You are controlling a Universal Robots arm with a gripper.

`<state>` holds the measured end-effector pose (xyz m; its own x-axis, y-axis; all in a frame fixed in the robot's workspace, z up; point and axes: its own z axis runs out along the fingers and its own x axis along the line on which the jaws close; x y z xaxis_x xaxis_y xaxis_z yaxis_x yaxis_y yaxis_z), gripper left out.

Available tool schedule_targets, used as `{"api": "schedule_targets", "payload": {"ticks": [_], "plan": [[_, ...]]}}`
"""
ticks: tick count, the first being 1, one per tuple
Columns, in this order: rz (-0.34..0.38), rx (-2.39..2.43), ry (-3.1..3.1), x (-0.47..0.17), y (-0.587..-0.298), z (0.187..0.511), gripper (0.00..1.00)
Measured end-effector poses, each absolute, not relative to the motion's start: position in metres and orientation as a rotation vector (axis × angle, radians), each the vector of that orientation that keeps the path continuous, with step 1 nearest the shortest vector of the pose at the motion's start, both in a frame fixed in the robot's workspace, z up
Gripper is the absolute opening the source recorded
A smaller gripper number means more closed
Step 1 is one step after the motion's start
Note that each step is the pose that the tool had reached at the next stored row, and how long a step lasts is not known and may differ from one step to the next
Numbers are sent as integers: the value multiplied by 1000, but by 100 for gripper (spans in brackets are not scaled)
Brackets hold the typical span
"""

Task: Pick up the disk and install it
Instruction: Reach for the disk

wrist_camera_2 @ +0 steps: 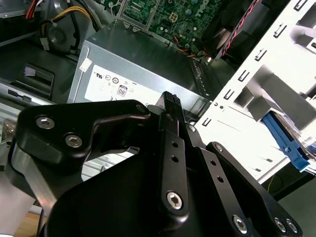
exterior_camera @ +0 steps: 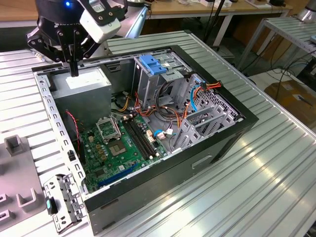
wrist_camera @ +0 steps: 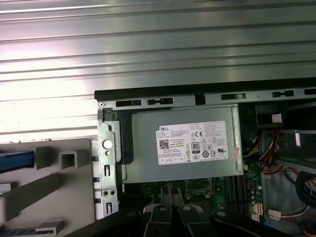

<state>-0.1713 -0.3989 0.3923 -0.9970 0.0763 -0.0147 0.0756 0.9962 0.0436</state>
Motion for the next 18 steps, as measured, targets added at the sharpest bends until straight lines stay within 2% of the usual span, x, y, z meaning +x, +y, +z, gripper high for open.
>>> {"api": "schedule_targets", "payload": {"ticks": [18], "plan": [[67, 119, 3123, -179, -399, 392, 11]]}}
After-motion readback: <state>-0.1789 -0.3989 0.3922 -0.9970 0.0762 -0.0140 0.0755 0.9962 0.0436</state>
